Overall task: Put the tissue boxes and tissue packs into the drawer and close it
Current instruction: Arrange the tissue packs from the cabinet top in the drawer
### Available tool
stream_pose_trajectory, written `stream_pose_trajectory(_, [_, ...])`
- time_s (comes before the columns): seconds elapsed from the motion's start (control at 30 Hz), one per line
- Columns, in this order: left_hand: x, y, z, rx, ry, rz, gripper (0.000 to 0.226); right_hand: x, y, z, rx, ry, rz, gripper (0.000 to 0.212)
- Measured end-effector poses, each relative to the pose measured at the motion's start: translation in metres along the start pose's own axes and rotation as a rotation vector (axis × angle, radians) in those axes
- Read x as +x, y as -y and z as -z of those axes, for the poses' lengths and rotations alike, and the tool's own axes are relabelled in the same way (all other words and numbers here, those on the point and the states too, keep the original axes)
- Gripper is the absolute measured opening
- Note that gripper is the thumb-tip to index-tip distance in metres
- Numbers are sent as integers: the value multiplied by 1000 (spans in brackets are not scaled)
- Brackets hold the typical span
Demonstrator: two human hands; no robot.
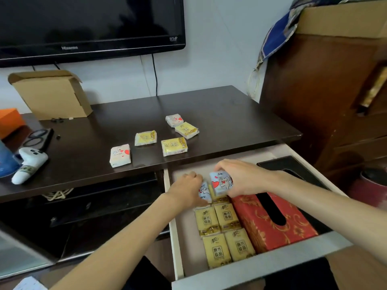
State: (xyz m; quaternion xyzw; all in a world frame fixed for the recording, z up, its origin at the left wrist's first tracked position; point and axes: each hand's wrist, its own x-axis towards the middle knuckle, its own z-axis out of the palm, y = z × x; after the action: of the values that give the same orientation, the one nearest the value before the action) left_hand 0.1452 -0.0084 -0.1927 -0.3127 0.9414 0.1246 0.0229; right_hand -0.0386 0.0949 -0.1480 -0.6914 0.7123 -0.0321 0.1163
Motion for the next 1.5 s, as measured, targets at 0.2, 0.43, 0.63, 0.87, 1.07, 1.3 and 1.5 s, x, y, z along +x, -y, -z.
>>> stream_pose_trajectory(0.2, [7, 3, -4, -8, 36, 8, 70, 14, 5, -18, -36, 69, -48, 88])
stream_pose_trajectory(0.43, [5, 10, -4, -18, 28, -16, 68, 20, 5, -30, -67, 119, -65, 87])
stream_pose_trajectory(0.63, [4, 6, -4, -19, 41, -25, 67, 20, 5, -34, -88, 91, -54, 88])
stream_pose_trajectory(0.87, [-5, 6, 7, 18, 12, -16, 74, 18, 9, -18, 42, 36, -64, 89])
stream_pose_trajectory(1.07, [-27, 34, 60, -27, -157, 33, 58, 42, 31, 34, 350, -292, -76, 6])
stream_pose_trajectory(1.3, [-47, 108, 110, -66, -406, 251, 39, 103, 59, 58, 278, -224, 11, 28])
stream_pose_trajectory(1.5, [-37, 162, 110, -74, -265, 476, 91, 143, 65, 46, 126, -164, 87, 48])
